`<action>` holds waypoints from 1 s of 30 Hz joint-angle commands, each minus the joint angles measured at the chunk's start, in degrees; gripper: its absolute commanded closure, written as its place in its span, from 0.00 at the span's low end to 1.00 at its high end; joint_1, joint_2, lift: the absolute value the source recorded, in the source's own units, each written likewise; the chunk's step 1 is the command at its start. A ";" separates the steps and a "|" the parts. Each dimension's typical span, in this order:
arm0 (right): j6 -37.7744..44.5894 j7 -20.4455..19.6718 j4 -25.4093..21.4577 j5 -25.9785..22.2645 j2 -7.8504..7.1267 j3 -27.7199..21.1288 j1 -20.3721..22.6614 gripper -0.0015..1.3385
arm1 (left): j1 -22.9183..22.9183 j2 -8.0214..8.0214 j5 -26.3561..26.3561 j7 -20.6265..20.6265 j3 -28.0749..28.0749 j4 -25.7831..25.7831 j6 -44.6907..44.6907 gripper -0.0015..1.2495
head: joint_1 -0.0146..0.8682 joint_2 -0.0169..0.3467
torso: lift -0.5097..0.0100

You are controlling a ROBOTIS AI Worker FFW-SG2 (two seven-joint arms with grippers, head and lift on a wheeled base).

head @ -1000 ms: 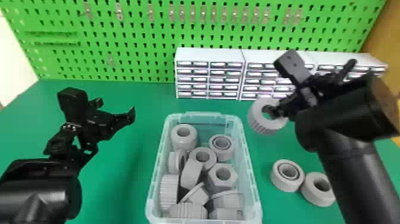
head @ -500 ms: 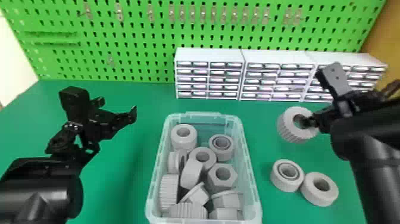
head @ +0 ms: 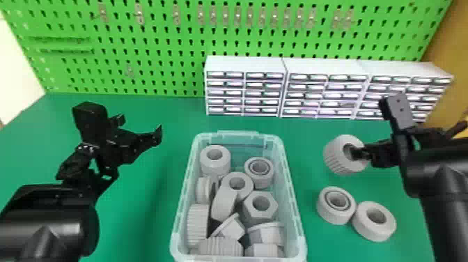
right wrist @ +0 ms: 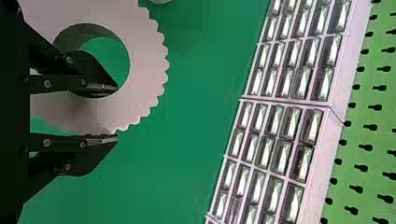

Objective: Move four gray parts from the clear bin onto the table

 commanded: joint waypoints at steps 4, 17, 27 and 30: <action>-1.25 -1.84 4.46 -1.16 0.26 -1.81 -0.08 0.71 | -0.01 0.00 0.00 -0.06 -0.19 0.09 0.27 0.13 | 0.78 0.14 | 0.89; -1.43 -4.91 8.32 1.13 0.00 -5.41 0.80 0.71 | 0.08 0.00 -0.09 -0.15 -0.72 0.09 0.71 0.13 | 0.78 0.14 | 0.89; -1.07 -5.18 9.20 4.12 -0.09 -5.41 1.32 0.71 | 0.08 0.00 -0.09 -0.24 -0.81 0.09 0.79 0.13 | 0.78 0.14 | 0.89; -0.99 -5.18 9.55 4.47 -0.18 -5.41 1.41 0.71 | 0.08 0.00 -0.18 -0.33 -0.81 0.17 0.79 0.13 | 0.78 0.14 | 0.89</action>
